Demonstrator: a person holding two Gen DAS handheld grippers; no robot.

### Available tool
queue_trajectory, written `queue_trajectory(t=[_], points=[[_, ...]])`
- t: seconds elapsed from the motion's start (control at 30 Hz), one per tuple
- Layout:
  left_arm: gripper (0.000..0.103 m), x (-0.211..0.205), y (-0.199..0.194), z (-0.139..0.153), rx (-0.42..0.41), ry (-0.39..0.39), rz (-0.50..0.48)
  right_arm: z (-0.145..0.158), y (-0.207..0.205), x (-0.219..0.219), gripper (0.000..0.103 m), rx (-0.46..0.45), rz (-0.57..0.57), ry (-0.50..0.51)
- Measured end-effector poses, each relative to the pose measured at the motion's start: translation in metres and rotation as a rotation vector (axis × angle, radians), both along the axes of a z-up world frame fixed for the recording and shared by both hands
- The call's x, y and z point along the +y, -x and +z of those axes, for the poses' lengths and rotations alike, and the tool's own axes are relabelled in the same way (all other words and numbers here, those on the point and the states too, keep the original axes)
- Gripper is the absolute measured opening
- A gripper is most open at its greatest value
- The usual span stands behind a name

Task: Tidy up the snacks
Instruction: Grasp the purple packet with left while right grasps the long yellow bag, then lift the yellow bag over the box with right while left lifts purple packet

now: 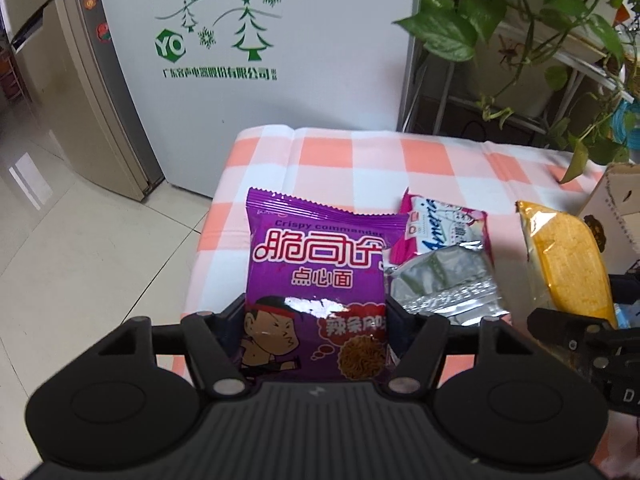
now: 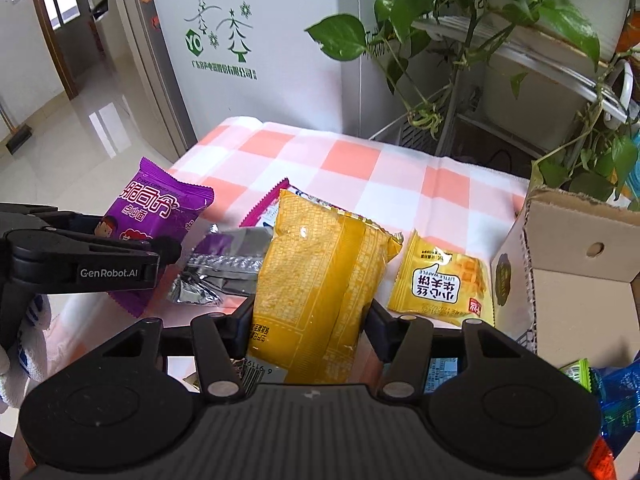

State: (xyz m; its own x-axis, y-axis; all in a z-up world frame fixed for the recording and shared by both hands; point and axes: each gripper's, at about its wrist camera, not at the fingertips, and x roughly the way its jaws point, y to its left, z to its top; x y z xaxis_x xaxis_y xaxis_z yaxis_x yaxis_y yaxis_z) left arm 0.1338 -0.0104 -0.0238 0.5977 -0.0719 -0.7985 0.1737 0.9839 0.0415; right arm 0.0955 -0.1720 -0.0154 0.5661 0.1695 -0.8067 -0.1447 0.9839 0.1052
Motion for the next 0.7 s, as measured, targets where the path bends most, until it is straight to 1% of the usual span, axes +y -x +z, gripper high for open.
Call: queue_trajectory(t=[0.37,0.7], points=[[0.066,-0.014,0.016,0.016,-0.025,-0.009,-0.023,0.018,0.010,-0.002,0.062,-0.039,0.017,-0.002],[0.066,-0.033,0.024,0.029,-0.061,-0.006,-0.048,0.032,0.019,-0.014,0.062,-0.076,0.001,-0.003]])
